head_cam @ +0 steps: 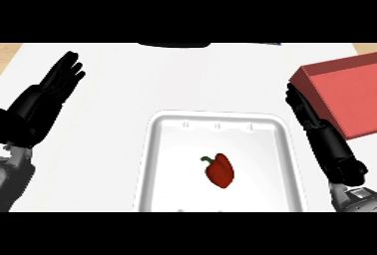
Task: Pick the bell pepper from the tray and place it in the cardboard box
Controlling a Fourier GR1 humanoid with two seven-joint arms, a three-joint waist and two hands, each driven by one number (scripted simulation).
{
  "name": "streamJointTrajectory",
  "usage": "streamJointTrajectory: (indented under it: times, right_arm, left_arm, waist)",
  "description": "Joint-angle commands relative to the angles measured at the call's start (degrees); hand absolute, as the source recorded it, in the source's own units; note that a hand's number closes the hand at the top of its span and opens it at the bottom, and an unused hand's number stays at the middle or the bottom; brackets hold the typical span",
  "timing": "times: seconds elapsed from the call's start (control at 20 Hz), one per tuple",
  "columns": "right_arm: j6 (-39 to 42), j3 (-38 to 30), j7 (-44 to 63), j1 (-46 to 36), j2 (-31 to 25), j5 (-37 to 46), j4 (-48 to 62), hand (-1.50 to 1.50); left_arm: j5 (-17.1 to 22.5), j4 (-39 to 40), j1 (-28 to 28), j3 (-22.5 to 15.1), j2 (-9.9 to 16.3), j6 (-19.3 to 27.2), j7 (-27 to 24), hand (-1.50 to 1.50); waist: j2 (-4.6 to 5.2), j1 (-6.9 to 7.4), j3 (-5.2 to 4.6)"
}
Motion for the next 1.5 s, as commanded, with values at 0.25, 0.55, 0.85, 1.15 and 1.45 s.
streamJointTrajectory:
  times: [0.25,0.55,0.85,1.15,1.45]
  right_arm:
    - [14.8,-5.3,-0.6,-21.3,-1.8,-13.4,-10.0,-1.50]
    - [26.8,-5.1,-19.1,-18.9,-9.7,-1.7,5.3,-1.50]
    - [30.9,-1.7,-27.4,-27.8,-13.8,10.0,8.3,-1.50]
    - [33.6,8.2,-18.6,-29.3,-15.3,22.2,0.5,-1.50]
    - [42.1,14.9,-7.6,-28.6,-17.0,26.5,-13.3,-1.50]
  left_arm:
    - [-10.8,-0.7,0.2,-4.7,1.0,-0.9,-8.2,0.00]
    - [-13.6,-0.6,3.4,-7.0,-2.7,-0.8,-10.0,0.00]
    - [-15.2,2.4,2.1,-7.6,-5.1,-0.6,-10.8,0.00]
    - [-15.1,4.3,3.5,-5.8,-4.7,-2.1,-13.0,0.00]
    - [-16.4,3.7,4.1,-5.4,-5.4,-1.7,-12.9,0.00]
  waist:
    - [-1.31,0.11,1.23]
    - [-1.04,-1.08,1.34]
    - [-1.02,-1.02,1.27]
    - [-1.39,-1.50,1.16]
    - [-1.73,-2.64,1.20]
